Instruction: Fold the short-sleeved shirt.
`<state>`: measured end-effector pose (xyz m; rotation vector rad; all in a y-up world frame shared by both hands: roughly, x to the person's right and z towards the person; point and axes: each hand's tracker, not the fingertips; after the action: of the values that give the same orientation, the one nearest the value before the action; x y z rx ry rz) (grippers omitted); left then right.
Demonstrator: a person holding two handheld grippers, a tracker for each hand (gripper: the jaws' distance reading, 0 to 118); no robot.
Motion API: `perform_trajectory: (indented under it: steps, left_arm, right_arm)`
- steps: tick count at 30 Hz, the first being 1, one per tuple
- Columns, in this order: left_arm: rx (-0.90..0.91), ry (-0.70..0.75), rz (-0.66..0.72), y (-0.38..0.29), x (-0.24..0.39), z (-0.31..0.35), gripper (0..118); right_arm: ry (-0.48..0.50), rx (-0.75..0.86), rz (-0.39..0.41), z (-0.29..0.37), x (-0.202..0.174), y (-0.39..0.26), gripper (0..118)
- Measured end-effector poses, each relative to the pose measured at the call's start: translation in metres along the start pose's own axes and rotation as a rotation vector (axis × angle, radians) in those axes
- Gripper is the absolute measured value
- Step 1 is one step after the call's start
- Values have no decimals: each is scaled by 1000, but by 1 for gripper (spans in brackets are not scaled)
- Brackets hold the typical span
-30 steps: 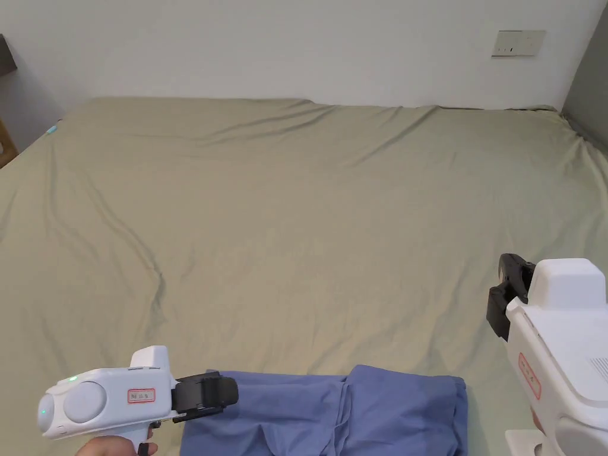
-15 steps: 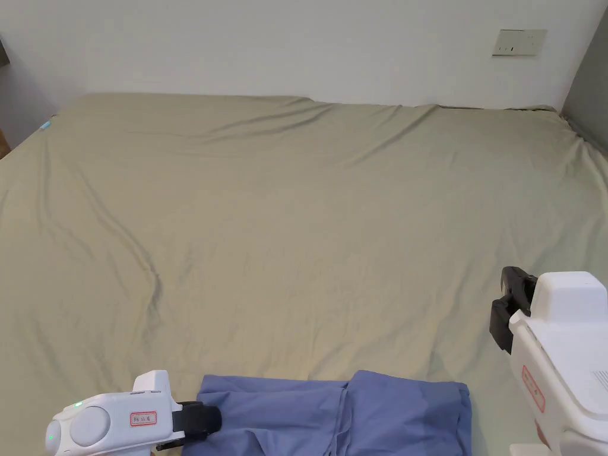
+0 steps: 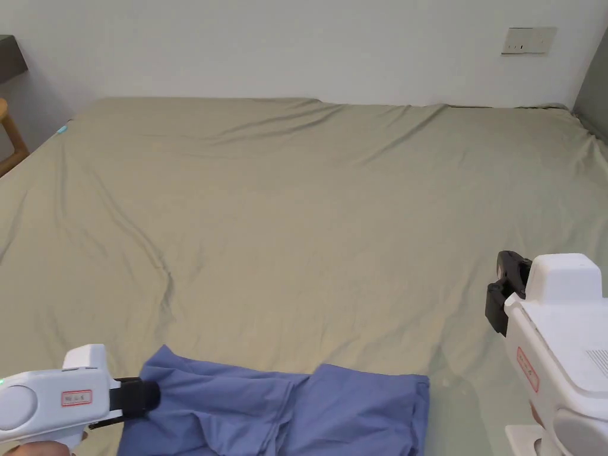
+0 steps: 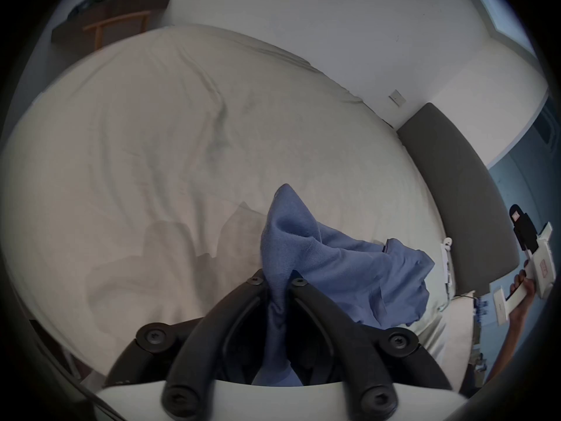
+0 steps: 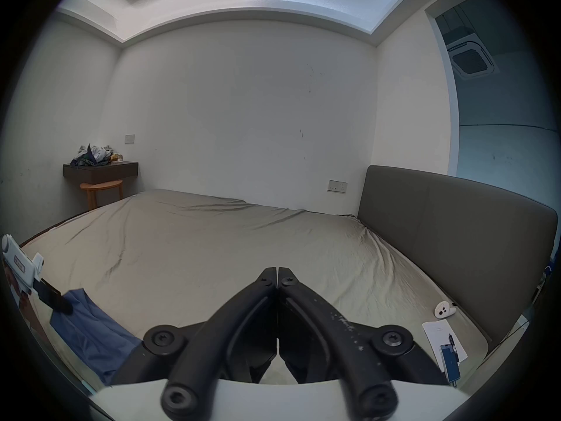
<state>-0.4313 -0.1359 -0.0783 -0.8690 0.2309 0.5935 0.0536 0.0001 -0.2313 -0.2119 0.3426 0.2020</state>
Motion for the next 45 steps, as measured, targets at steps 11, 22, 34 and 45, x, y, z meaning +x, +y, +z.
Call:
perform_trajectory:
  steps: [11,22,34,45]
  left_arm:
    - [36,-113,-101,11,108,32,8]
    - [-186,-207,-400,-33,269,-62,8]
    - [-306,-251,-415,-92,309,-126,82]
    - [372,-170,-430,-67,270,-37,96]
  right_arm:
    - [10,24,-9,7,2,2,2]
    - [-29,17,-30,19,26,-7,2]
    - [-91,-12,-40,27,52,-19,2]
    - [-82,15,-41,29,46,-9,2]
